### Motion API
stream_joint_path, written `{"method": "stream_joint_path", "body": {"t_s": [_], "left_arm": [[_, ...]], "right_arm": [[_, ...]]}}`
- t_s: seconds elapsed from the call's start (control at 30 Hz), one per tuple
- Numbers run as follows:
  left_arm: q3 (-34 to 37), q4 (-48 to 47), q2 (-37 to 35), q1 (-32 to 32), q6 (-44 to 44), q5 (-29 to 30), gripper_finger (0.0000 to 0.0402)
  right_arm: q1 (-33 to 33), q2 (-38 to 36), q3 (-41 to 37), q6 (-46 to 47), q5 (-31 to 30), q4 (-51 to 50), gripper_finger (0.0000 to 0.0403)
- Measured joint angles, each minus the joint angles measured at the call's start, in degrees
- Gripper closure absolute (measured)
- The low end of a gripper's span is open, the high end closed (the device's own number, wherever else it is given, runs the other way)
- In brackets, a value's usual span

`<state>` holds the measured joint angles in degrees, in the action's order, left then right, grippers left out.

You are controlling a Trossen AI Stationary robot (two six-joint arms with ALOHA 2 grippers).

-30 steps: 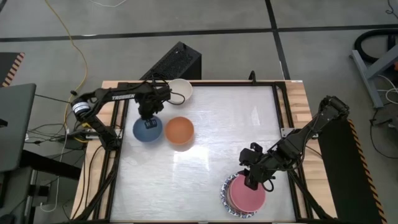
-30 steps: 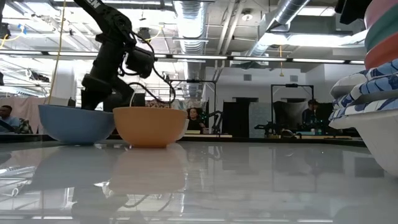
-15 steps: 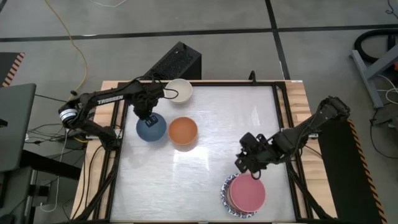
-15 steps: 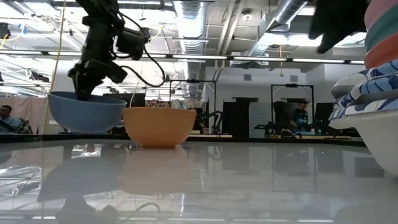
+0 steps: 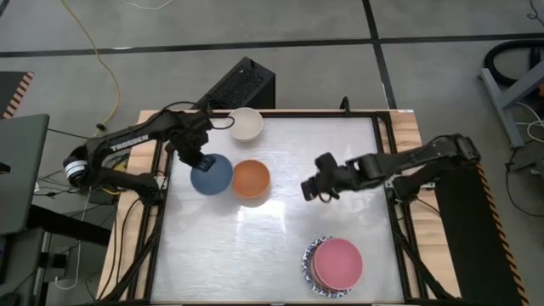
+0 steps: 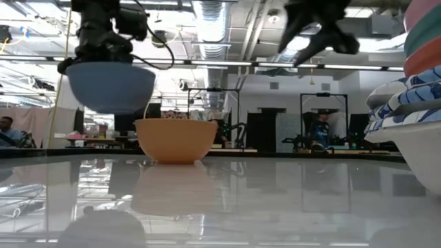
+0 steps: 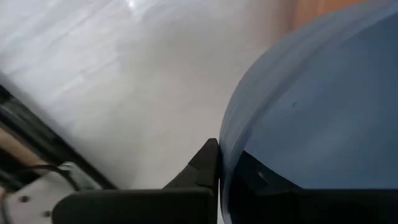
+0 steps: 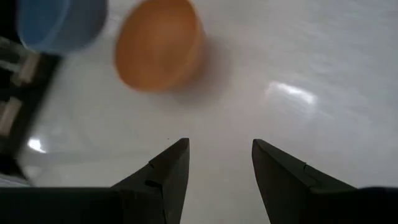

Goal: Nest bowls inside each other
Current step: Stack the blue bowl on top of the other pink bowl

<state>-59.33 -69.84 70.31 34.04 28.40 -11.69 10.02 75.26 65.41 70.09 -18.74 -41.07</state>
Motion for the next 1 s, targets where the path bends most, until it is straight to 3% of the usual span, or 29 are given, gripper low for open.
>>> {"method": "stream_joint_path", "body": {"t_s": [0.27, 0.4, 0.73, 0.9, 1.0], "left_arm": [[0.0, 6.9, -3.7, -3.0, 11.8, -1.8, 0.0401], [-1.4, 7.6, -2.7, -5.4, 13.8, -2.5, 0.0401], [-10.1, 7.2, 5.4, -11.4, 9.5, 5.4, 0.0401], [-15.6, 4.5, 11.5, -13.4, 5.7, 5.6, 0.0401], [-19.4, 3.3, 15.4, -14.6, 1.1, 5.2, 0.0401]], "right_arm": [[-8.0, 0.0, 0.0, -6.8, 8.3, 12.8, 0.0207], [-9.4, 0.0, 0.0, -7.6, 10.0, 13.6, 0.0210], [-9.3, 0.0, 2.1, -12.3, 13.3, 13.1, 0.0229], [-9.3, 0.0, 6.0, -21.3, 13.3, 11.3, 0.0232], [-8.6, 0.0, 7.7, -32.5, 13.4, 10.2, 0.0232]]}}
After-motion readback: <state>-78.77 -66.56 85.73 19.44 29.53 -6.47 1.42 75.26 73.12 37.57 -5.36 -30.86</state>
